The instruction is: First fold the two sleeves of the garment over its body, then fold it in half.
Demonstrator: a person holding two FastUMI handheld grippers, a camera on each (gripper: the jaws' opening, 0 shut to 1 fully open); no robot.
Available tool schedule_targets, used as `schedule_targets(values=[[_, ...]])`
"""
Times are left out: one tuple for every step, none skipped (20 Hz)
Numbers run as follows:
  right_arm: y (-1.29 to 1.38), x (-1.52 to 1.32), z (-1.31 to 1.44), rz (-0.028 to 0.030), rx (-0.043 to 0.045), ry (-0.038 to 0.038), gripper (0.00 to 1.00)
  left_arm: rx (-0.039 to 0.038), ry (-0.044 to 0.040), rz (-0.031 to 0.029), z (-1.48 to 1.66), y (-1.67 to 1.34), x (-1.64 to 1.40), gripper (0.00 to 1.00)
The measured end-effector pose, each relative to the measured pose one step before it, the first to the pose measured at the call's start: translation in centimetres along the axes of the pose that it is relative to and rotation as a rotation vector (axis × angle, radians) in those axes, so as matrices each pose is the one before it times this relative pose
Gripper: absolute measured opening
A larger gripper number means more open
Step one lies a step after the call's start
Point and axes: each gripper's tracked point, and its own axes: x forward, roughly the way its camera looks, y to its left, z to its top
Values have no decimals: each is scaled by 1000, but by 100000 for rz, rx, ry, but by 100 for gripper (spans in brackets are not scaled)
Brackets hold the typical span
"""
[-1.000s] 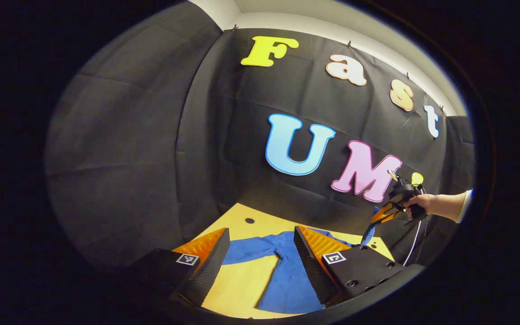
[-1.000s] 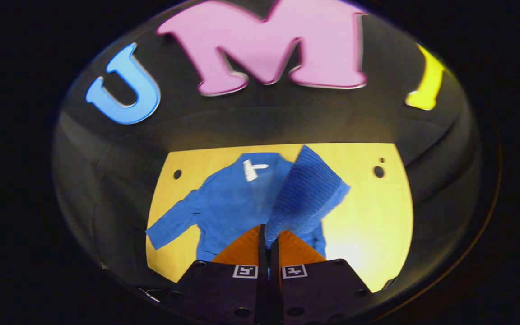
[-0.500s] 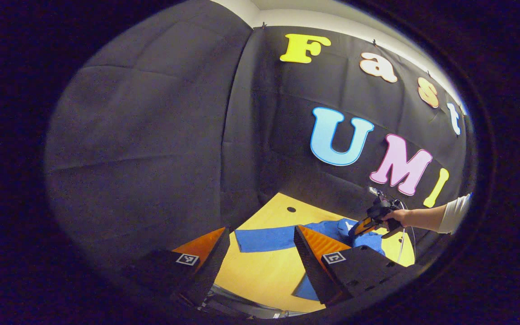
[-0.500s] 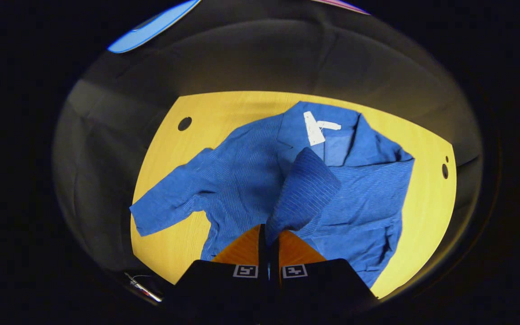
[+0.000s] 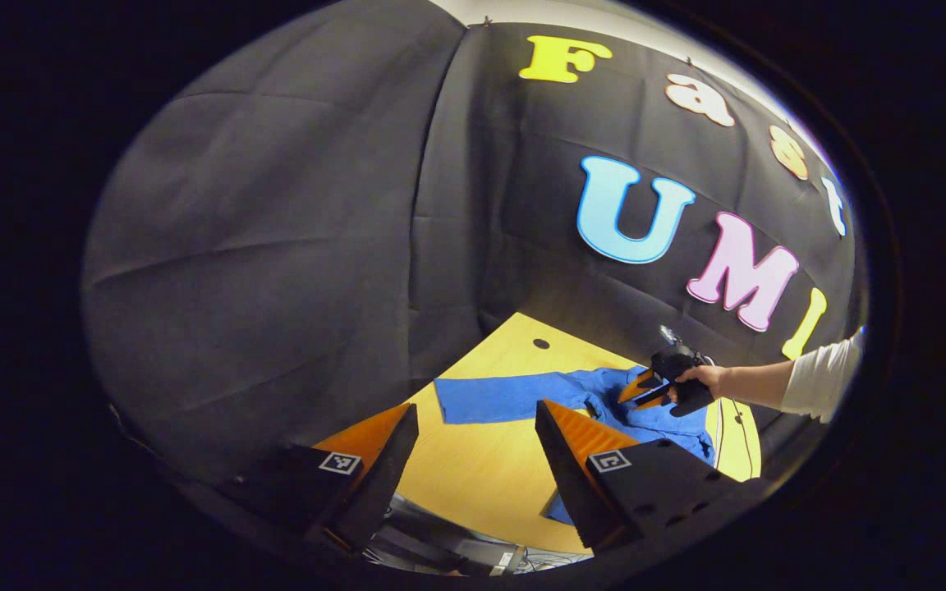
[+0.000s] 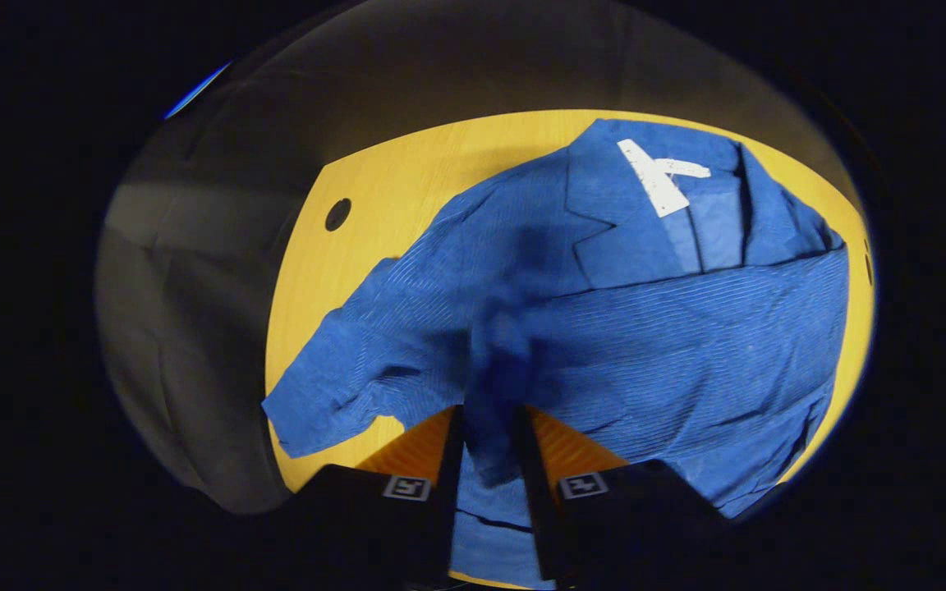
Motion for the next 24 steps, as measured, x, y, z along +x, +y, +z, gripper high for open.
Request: schedule_targets(values=[[209,-289,-186,1366,255,576,56,1864,3400,424,-1047,105,1041,82],[523,40,-168,2462,-697,512,78,1871,5168,193,-1103,21,951,83],[180,-915,2,1327,-1607,-525,100,512,7062,-1179,-1327,-321,763,82],[-19,-592,104,816,-1887,-1132,99,-298,5960,-2297,-929,-445,1333,84],[128,-906,51,1347,-1614,-1356,99,-2052,2790,-2649,-329,-406,1296,86],[8,-1344,-105,1132,-1551,-1006,99,-3171,2934,-2740,-57,-629,1486,84],[-120,-1480,-329,543,-2279,-595,99,-3689,4199,-2459,51,-454,1458,84],[-512,-1530,-413,-248,-3510,-578,99,-2171,3274,-1571,50,619,1002,84],[-891,-1775,-584,-816,-4444,-605,99,-632,3995,-1236,204,571,1112,85],[-1125,-1731,-948,-1977,-4418,-93,99,-596,4214,677,360,565,905,84],[-1474,-1726,-988,-2613,-3832,-105,99,44,3889,802,830,-53,1123,85],[-1503,-1741,-1119,-2326,-2733,-527,99,114,3133,539,852,128,1232,85],[-1697,-2087,-1275,-1770,-1156,-1018,99,373,3715,1325,770,-94,1564,85],[-1582,-1871,-1554,-1495,460,-971,99,447,3013,2224,872,418,1250,85],[-1333,-1930,-1508,-746,2036,-953,100,524,1957,2425,1156,625,1150,85],[-1225,-1671,-1794,-166,3171,-1252,99,625,2514,2267,932,500,1036,85],[-1402,-1945,-1606,-359,3502,-627,99,374,2448,3023,911,502,1025,85],[-1411,-1868,-1793,-703,3729,-1017,98,956,2321,2760,843,615,1227,85],[-1451,-1807,-1630,-898,3869,-1148,98,1779,2268,2658,858,327,1220,85],[-1377,-1706,-1617,-984,3646,-1032,98,1927,2674,3499,538,719,1168,85],[-1653,-1698,-1733,-2089,3581,-1212,99,2116,2157,2898,702,518,1133,85],[-1748,-1469,-1639,-2437,3403,-939,99,1885,1978,1494,605,-89,1151,85],[-1797,-1286,-1717,-2868,3106,-557,99,1069,2239,924,426,-424,1026,85],[-1746,-1393,-1627,-2852,3078,-183,98,1205,1825,-171,204,-570,927,85]])
